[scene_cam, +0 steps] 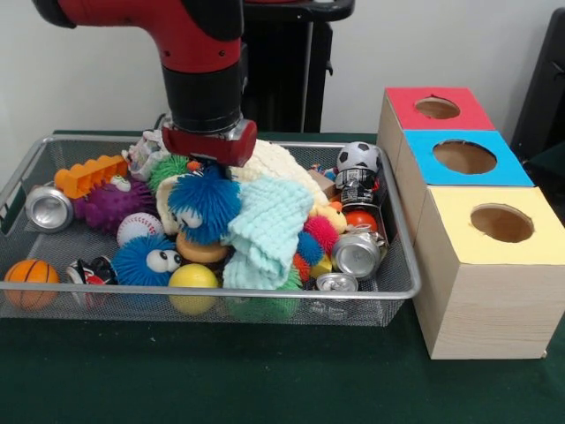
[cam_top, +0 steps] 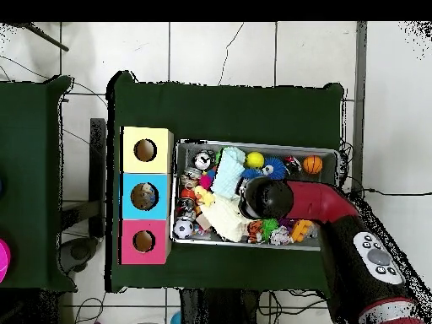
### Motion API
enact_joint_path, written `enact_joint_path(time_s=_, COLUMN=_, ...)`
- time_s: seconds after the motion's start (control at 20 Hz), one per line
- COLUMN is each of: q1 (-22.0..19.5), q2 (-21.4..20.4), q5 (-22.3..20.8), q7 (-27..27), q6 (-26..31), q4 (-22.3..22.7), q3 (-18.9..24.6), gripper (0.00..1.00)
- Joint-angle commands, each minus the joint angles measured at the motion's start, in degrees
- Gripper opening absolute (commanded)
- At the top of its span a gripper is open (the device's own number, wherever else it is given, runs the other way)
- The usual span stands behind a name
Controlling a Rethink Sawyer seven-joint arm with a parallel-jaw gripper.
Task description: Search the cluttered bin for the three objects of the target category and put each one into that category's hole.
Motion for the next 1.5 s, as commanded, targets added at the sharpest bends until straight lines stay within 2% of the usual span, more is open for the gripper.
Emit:
enact_joint_path(time_s=0.05, q1=2.17, q2=3.82, q5=2.67, q7=10.13, q6=-7.29, q4=7.66, q3=-0.38, gripper=0.00)
enact_joint_path(time_s=0.25, q1=2.35, q2=6.18, q5=3.76, q7=10.07, q6=-11.23, q4=8.73, q3=-0.38, gripper=0.00)
enact_joint_path(time_s=0.45, q1=1.75, q2=6.33, q5=4.72, q7=9.67, q6=-13.84, q4=11.98, q3=0.27, gripper=0.00)
enact_joint_path(time_s=0.65, q1=1.00, q2=4.22, q5=6.09, q7=8.99, q6=-14.80, q4=16.33, q3=1.15, gripper=0.00)
enact_joint_path(time_s=0.85, q1=1.94, q2=1.28, q5=7.15, q7=9.49, q6=-15.66, q4=19.67, q3=0.68, gripper=0.00)
enact_joint_path(time_s=1.15, q1=3.66, q2=-1.31, q5=8.47, q7=9.91, q6=-15.68, q4=22.07, q3=-1.17, gripper=0.00)
enact_joint_path(time_s=1.3, q1=5.25, q2=-2.06, q5=9.31, q7=10.13, q6=-15.74, q4=21.82, q3=-2.47, gripper=0.00)
enact_joint_path(time_s=1.35, q1=5.74, q2=-2.26, q5=9.52, q7=10.28, q6=-16.79, q4=22.05, q3=-2.80, gripper=1.00)
enact_joint_path(time_s=1.5, q1=6.26, q2=-2.35, q5=9.56, q7=10.59, q6=-17.15, q4=22.39, q3=-3.20, gripper=1.00)
